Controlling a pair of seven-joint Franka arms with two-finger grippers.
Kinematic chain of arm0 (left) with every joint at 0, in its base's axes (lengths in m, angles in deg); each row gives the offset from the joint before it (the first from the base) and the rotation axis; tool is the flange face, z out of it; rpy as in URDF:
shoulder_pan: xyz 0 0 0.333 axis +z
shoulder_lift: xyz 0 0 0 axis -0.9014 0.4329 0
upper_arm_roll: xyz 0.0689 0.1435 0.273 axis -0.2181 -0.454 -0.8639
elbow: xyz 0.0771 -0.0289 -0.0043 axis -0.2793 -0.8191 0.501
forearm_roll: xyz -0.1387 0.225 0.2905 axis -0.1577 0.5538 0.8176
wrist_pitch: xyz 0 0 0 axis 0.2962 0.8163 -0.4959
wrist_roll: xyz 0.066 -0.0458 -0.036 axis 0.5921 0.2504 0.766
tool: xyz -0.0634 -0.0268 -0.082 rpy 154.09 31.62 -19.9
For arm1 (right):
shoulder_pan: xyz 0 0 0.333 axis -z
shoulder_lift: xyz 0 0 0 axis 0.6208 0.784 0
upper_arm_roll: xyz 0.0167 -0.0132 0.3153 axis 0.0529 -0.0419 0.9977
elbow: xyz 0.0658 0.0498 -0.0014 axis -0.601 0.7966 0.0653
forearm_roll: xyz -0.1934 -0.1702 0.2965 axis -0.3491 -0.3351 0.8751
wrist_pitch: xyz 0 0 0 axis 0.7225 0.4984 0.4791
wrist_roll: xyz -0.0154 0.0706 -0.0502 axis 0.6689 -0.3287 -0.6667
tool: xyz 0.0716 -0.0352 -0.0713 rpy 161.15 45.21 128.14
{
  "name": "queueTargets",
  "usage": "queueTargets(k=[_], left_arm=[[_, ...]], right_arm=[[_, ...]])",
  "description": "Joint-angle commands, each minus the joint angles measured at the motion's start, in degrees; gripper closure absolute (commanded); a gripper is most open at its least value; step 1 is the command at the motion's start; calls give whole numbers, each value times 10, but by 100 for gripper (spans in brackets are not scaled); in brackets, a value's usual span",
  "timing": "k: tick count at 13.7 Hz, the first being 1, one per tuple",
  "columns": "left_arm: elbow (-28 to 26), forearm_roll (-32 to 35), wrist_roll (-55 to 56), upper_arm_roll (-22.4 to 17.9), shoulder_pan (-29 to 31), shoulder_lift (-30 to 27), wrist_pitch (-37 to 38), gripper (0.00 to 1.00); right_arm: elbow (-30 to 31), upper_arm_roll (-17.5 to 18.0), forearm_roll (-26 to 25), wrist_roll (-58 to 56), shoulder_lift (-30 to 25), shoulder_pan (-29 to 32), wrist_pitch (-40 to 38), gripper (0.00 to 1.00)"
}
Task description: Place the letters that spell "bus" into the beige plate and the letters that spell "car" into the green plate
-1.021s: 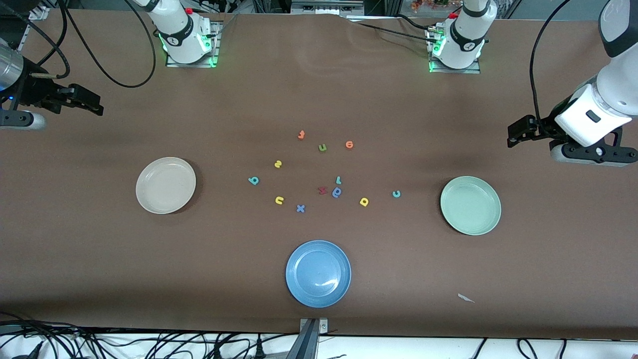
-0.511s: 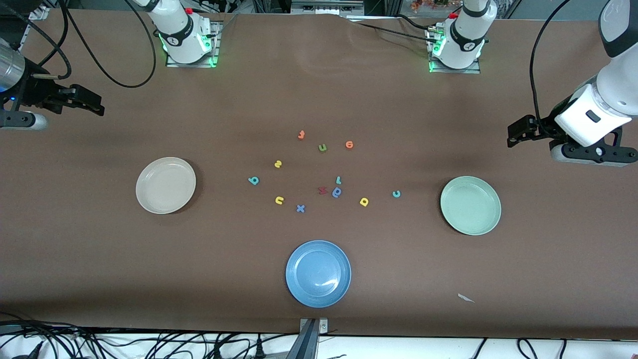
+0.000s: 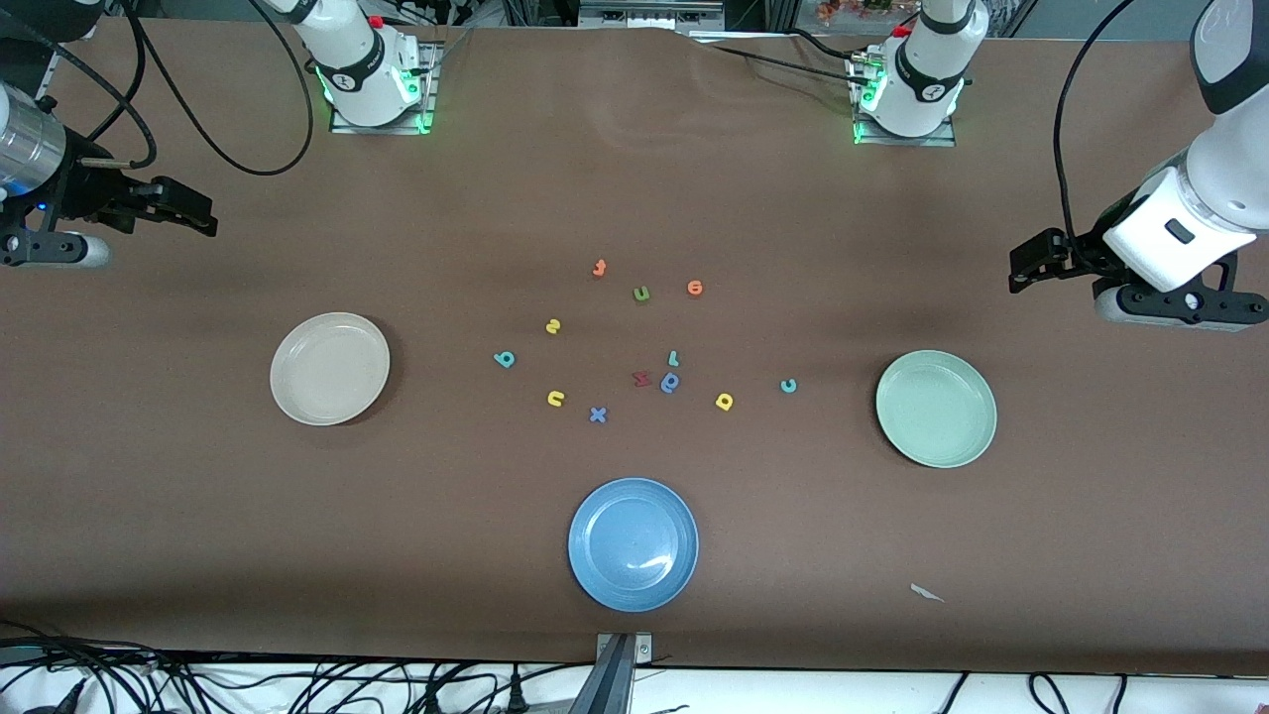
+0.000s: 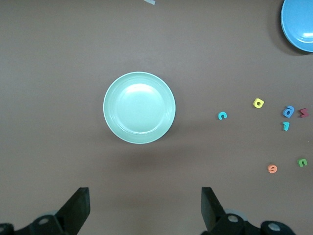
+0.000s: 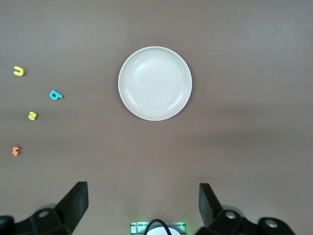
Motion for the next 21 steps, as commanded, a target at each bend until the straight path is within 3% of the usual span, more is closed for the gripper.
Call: queueTargets(k=[1, 6, 10, 12, 18, 21], left_arm=[[-5, -6, -5, -6, -4, -9, 5, 0], [-5, -6, -5, -6, -4, -8, 6, 0], [-6, -6, -5, -5, -4, -9, 7, 0], [-5, -6, -9, -6, -4, -8, 7, 0], [-5, -6, -8, -5, -6, -6, 14, 0], [-6, -8, -9, -2, -15, 17, 32, 0]], right_arm=[[20, 3, 9, 0, -7, -3, 17, 0], [95, 25, 12, 42, 0, -10, 115, 0], [138, 95, 13, 180, 44, -17, 211, 0], [143, 113, 12, 260, 69, -37, 249, 0], [144, 113, 1, 463, 154, -131, 349, 0], [143, 112, -48, 588, 195, -178, 371, 0]])
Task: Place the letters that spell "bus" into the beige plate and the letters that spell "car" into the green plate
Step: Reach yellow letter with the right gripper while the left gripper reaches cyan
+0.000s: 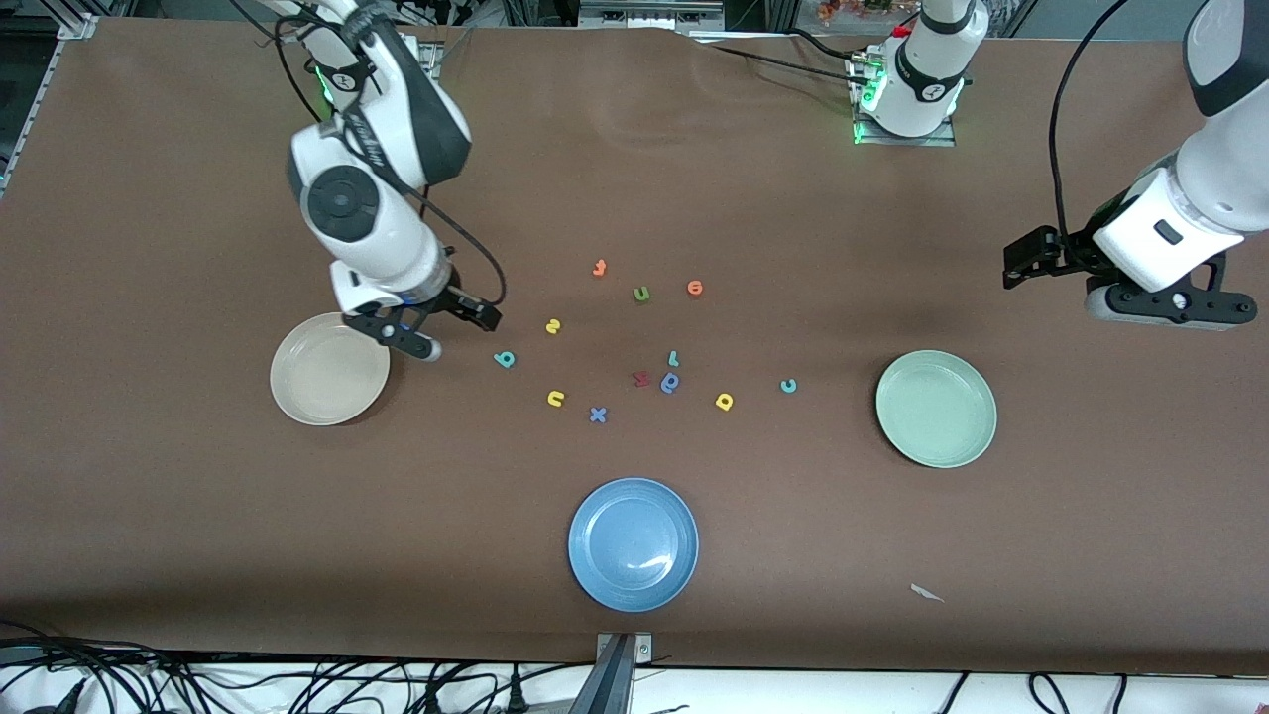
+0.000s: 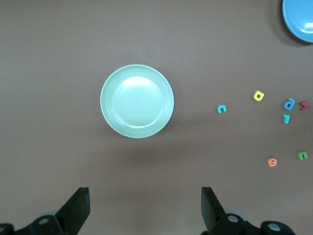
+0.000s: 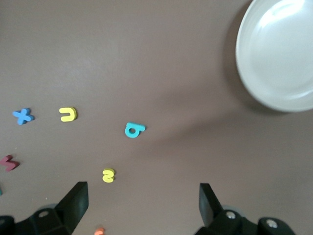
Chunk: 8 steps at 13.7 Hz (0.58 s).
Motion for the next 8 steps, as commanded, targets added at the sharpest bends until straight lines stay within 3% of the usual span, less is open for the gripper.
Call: queueTargets(k=[1, 5, 8], left_arm=[[-2, -12, -7, -1, -16, 20, 21, 0], [-2, -16, -3, 1, -81, 71, 20, 0], [0, -17, 10, 1, -120, 130, -37, 0]], right_arm=[[-2, -3, -58, 119, 39, -42, 28, 0], [-7, -3, -68, 188, 97, -64, 103, 0], [-7, -3, -62, 198, 118, -63, 153, 0]])
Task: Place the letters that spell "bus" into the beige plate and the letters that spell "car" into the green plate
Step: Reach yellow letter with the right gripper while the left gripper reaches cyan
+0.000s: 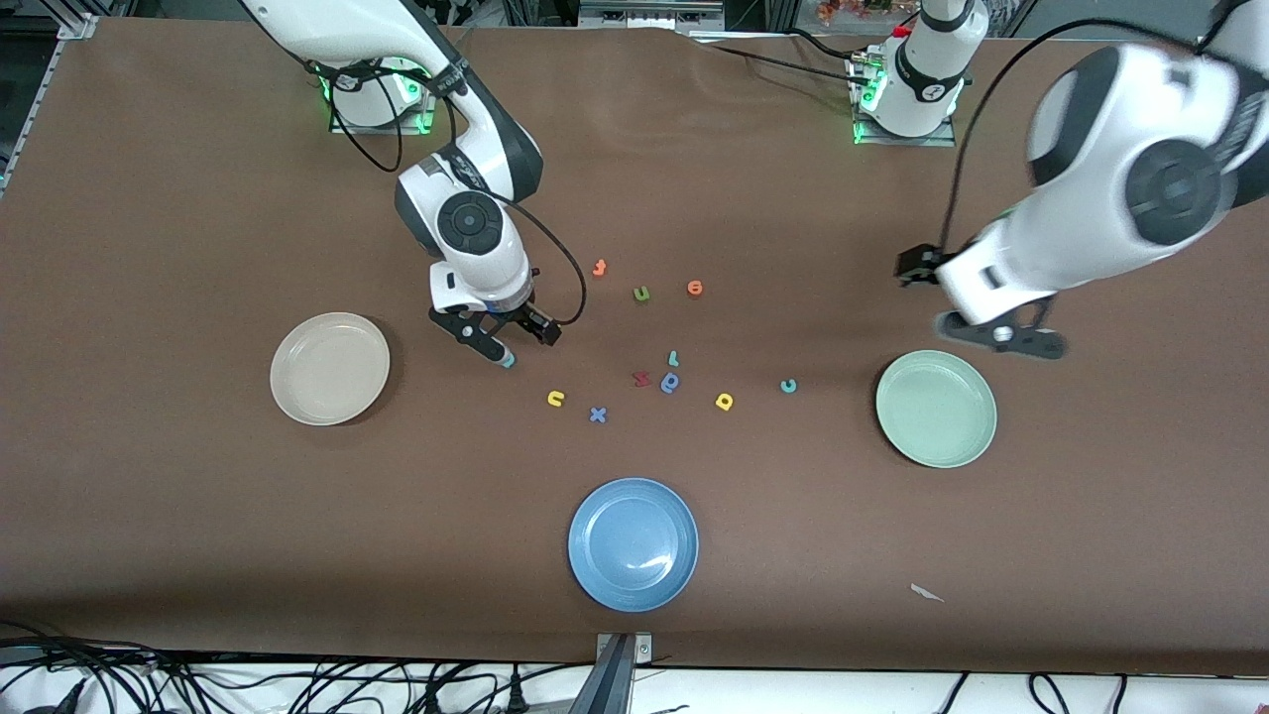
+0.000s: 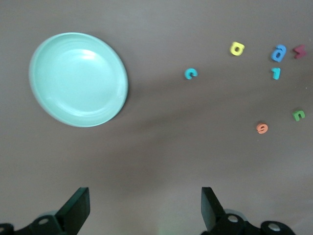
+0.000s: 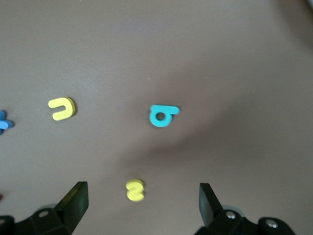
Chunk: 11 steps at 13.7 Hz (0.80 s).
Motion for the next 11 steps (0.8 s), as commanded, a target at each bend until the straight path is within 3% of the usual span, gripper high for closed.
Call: queueTargets(k=[1, 5, 11], left_arm=[[11, -16, 5, -3, -26, 64, -59, 0], [1, -41, 64, -4, -55, 146, -197, 0], [-14, -41, 64, -4, -60, 210, -266, 0]], right_arm=[[-7, -2, -2, 23, 21, -3, 41, 0], [-13, -2, 3, 42, 47, -8, 58, 0], [-32, 2, 28, 48, 76, -17, 58, 2]])
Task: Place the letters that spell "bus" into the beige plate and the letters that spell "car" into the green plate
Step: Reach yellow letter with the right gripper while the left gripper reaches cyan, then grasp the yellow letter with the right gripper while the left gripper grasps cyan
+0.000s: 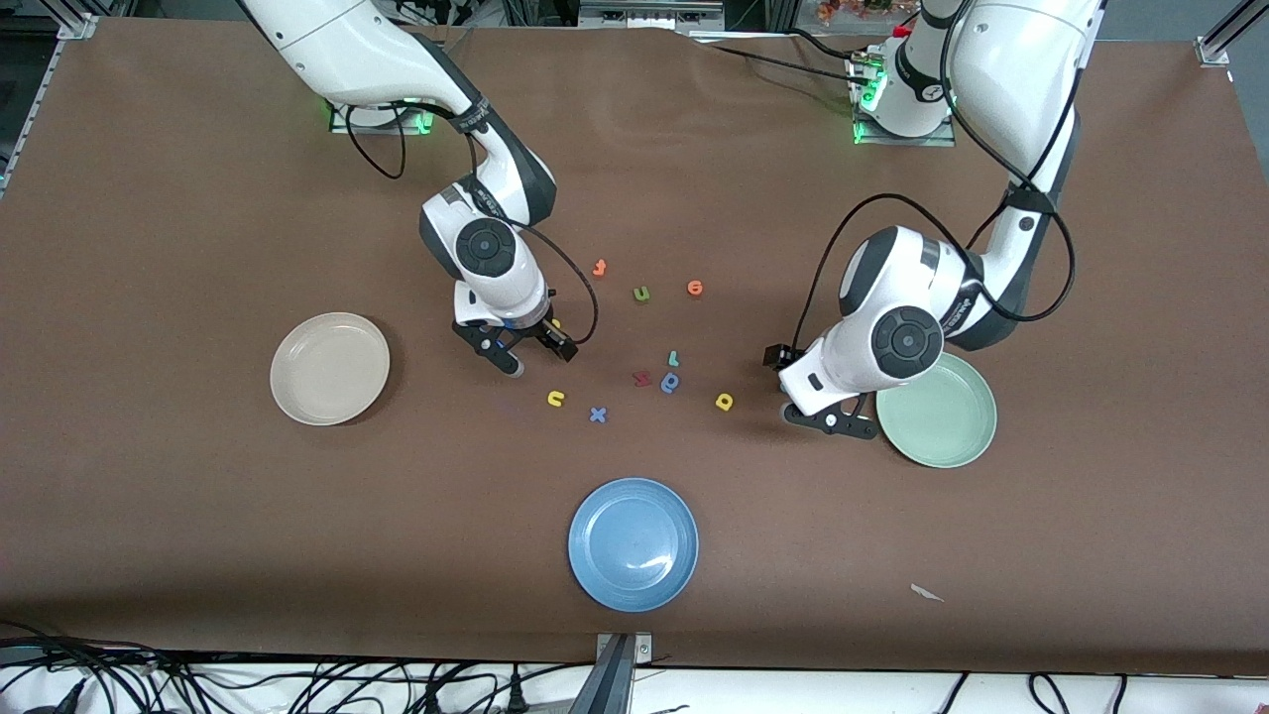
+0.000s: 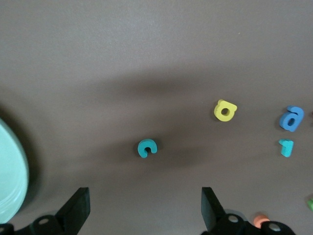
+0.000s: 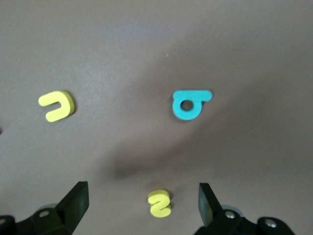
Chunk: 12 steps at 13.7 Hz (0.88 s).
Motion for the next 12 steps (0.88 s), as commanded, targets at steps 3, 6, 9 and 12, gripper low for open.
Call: queueTargets(k=[3, 6, 9, 12], left_arm=[[-5, 6, 2, -7, -17, 45, -59, 1], [-17, 14, 2, -7, -15, 56, -86, 10], [-43, 14, 6, -7, -13, 59, -106, 16], [-49, 14, 6, -7, -11, 61, -112, 38]], right_arm=[[-15, 1, 8, 2, 20, -6, 5, 11], [-15, 5, 10, 1, 21, -5, 5, 21], [-14, 12, 13, 1, 22, -5, 5, 31], [-14, 13, 13, 0, 25, -5, 5, 34]])
